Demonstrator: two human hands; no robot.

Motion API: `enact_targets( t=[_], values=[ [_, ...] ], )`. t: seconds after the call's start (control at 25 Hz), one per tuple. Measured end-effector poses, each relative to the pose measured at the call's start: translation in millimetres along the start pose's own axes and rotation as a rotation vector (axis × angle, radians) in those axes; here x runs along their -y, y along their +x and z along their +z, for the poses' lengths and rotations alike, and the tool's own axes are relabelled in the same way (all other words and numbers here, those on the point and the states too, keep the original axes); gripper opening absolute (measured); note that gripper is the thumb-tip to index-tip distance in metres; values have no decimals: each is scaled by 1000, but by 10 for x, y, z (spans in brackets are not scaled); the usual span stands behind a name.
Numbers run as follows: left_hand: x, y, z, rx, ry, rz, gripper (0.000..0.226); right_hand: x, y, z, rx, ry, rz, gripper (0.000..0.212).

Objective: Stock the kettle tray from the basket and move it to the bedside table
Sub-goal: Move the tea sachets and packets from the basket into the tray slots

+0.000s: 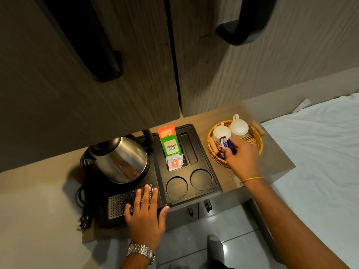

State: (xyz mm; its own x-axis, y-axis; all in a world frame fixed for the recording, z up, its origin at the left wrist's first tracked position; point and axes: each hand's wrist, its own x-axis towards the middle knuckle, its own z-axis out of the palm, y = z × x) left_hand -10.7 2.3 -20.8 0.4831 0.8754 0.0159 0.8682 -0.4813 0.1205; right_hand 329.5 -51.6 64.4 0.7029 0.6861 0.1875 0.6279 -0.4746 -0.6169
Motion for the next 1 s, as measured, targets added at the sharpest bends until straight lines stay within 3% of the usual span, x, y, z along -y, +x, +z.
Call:
enact_targets(
  t=[0.12,0.32,0.72,1.0],
  values=[
    [14,-4,13,6,0,2,69,356,-97,276,223,13,-37,22],
    [32,-8,39,8,5,8,68,588,41,808,436,-274,-56,15],
    [16,-8,14,13,-6,2,68,612,-25,1129,284,-240,-95,25],
    [0,18,10,-9,-5,-1,73,410,-135,747,123,-41,-98,23]
  ],
)
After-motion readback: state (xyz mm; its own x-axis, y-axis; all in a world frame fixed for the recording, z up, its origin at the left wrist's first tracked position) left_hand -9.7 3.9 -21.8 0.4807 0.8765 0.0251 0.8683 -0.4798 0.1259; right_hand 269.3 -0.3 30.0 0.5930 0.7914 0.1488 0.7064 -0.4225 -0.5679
